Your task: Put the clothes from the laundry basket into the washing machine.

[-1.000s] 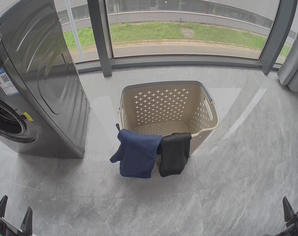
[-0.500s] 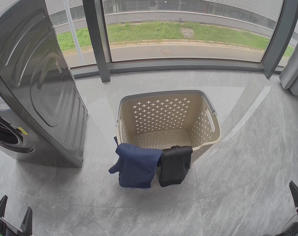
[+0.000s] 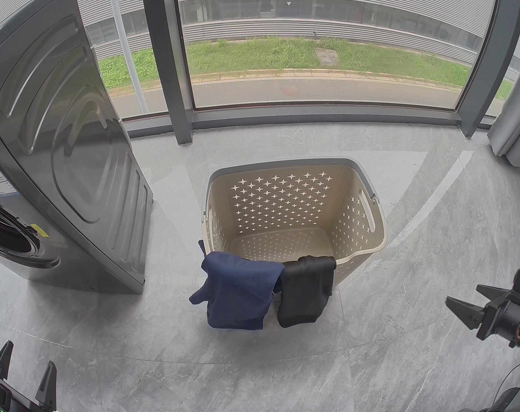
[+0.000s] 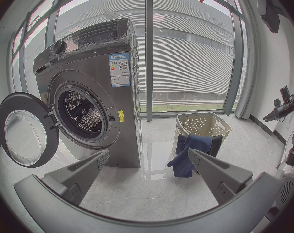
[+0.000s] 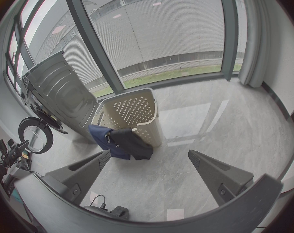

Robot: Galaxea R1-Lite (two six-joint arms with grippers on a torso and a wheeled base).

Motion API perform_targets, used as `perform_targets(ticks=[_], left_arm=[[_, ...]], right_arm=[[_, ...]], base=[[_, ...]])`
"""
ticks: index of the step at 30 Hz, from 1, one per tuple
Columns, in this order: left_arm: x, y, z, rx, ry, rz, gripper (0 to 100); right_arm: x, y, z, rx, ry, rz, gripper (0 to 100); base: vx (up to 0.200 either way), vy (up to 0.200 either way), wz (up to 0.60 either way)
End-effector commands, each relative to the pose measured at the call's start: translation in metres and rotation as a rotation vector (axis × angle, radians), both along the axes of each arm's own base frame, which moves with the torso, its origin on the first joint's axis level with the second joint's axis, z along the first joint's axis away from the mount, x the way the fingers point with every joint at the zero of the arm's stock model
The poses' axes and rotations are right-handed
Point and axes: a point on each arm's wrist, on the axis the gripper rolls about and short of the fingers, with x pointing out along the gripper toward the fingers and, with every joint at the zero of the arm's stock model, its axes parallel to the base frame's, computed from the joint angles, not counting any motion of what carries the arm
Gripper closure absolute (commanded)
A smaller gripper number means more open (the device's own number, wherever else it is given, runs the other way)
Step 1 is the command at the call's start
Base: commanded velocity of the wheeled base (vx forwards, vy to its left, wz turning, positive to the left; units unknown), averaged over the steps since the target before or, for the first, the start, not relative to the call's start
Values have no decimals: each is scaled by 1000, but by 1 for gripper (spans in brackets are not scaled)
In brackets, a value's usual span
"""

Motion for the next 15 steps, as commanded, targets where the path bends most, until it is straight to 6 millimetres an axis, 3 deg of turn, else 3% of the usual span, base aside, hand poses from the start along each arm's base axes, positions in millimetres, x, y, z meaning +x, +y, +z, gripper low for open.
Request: perform_targets(ticks=[1,5,10,15], left_arm=[[1,0,-5,-3,9,0,0],[1,0,-5,-2,9,0,0],[1,0,-5,-3,9,0,0],[1,0,-5,-3,9,0,0]], right_arm=[[40,29,-33,-23,187,80,0],[57,45,-39,-24,155,74,0],[62,60,-47,-36,171,86,0],[79,70,-45,-31,161,79,0]], base=[[0,0,0],[0,0,0],[0,0,0],[0,0,0]])
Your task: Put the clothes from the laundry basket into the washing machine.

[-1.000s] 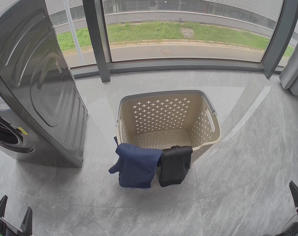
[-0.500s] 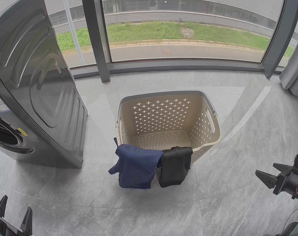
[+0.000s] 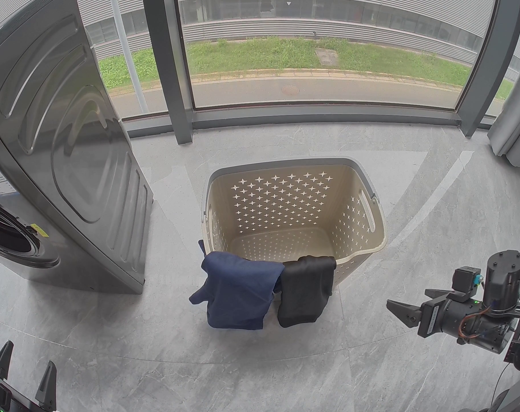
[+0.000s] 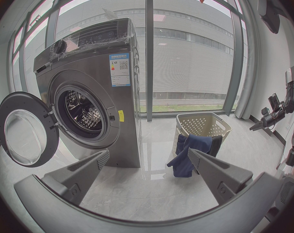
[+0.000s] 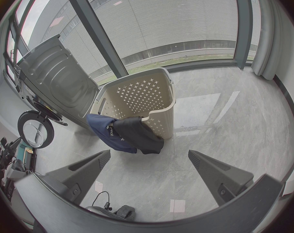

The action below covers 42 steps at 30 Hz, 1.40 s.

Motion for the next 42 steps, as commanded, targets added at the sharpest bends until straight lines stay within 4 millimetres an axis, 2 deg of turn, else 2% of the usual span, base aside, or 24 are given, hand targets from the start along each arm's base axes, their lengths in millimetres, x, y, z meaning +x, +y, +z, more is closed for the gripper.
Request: perform_targets(ticks=[1,5,13,26,30,42], left_arm=[[1,0,-5,0,9,0,0],[1,0,-5,0,9,-1,0],[1,0,-5,0,9,-1,0],[1,0,-5,-1,9,-1,0],[1,0,-5,-1,9,-1,0],[1,0,-5,-6,9,0,0]], right_arm=[[17,14,-10,-27,42,8,0],[24,23,-10,-23,41,17,0],[45,46,-23,-18,74,43,0],[77,86,-62,-32,75,96,0],[83,95,-69,-41,76,101,0],[114,122,-90,-27,44,101,0]], base=[[0,0,0],[0,0,0],[0,0,0],[0,0,0],[0,0,0],[0,0,0]])
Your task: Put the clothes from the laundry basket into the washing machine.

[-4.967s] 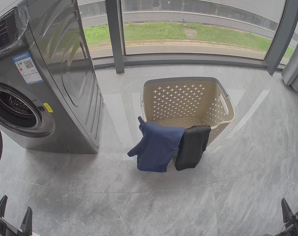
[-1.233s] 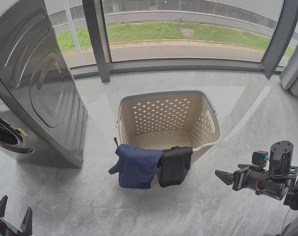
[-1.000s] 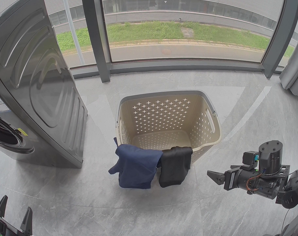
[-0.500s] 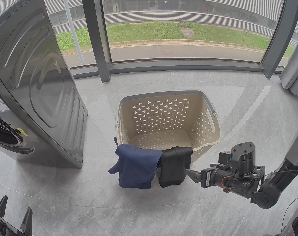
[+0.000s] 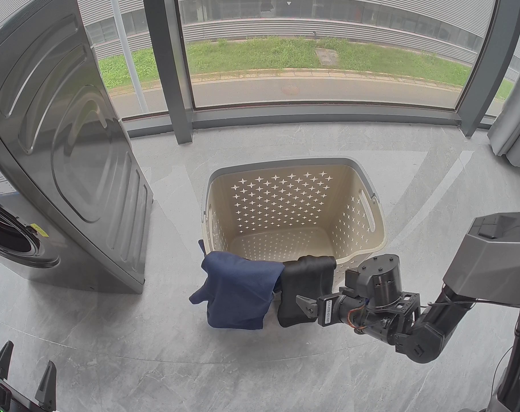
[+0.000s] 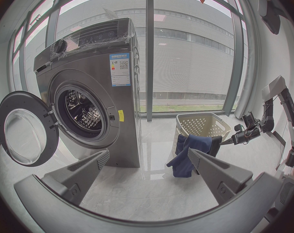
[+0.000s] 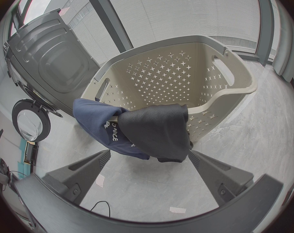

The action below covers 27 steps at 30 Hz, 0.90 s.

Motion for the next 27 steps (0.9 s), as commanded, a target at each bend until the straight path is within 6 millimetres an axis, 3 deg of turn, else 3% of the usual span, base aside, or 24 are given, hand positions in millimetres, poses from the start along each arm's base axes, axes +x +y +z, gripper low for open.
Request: perform_targets(ticks=[1,13,27], left_arm=[[1,0,-5,-1,9,3,0],[1,0,-5,-1,10,1,0],[1,0,-5,1,10,1,0]], right_arm=[[10,9,-15,-7,8,2,0],[39,19,-34,2,-7,-22,0],[58,32,-39,38,-67,-20,0]], base=[[0,0,0],[0,0,0],[0,0,0]])
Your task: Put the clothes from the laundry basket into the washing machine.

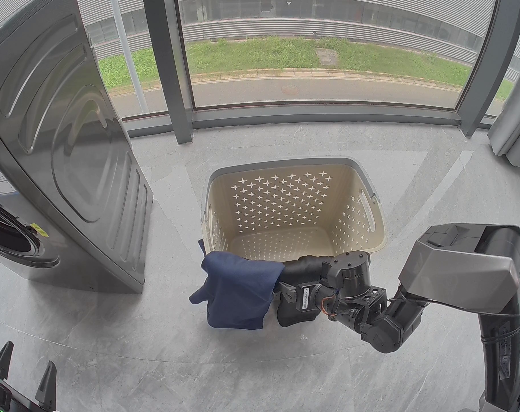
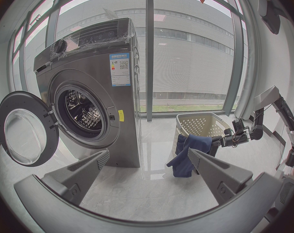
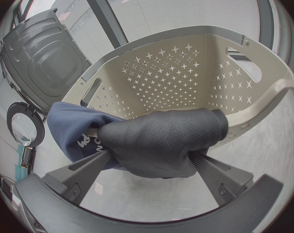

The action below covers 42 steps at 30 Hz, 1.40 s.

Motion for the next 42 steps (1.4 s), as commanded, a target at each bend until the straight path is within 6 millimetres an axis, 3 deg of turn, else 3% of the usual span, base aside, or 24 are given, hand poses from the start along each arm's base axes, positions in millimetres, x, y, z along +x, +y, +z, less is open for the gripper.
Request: perform_targets(ticks=[1,2,3,9,11,18,22,23,25,28,31,33,34,37,42], left_arm=[[1,0,-5,0,9,1,0],[1,0,-5,0,10,1,0],[1,0,-5,0,9,1,0],[1,0,-5,-2,9,1,0],[1,0,-5,-3,9,1,0],[1,0,-5,-3,10,3,0],[1,0,-5,-8,9,3,0],[1,0,-5,-8,9,3,0],[1,0,-5,-8,9,4,0],[1,0,-5,-9,10,4,0],[1,0,-5,-13,10,7,0],[1,0,-5,-13,10,7,0],[1,0,-5,-16,10,7,0],[1,0,-5,-13,9,6,0],[1,0,-5,-8,7,1,0]], right_arm=[[5,4,-4,12,-15,0,0],[6,4,-3,17,-21,0,0],[6,4,-2,21,-27,0,100],[1,4,1,25,-25,4,100],[-6,1,10,33,-28,7,100],[-35,-18,74,101,-109,16,100],[-67,-38,121,188,-163,21,100],[-67,-38,121,188,-163,21,100],[-89,-54,139,212,-191,29,100],[-109,-67,149,230,-209,49,100],[-127,-72,161,255,-241,93,100],[-128,-72,162,256,-244,93,100],[-139,-78,177,274,-301,110,100],[-146,-86,191,257,-375,112,100],[-152,-91,198,207,-427,129,100]], base=[[0,0,0],[0,0,0],[0,0,0],[0,0,0],[0,0,0],[0,0,0],[0,0,0],[0,0,0],[0,0,0],[0,0,0],[0,0,0],[0,0,0],[0,0,0],[0,0,0],[0,0,0]])
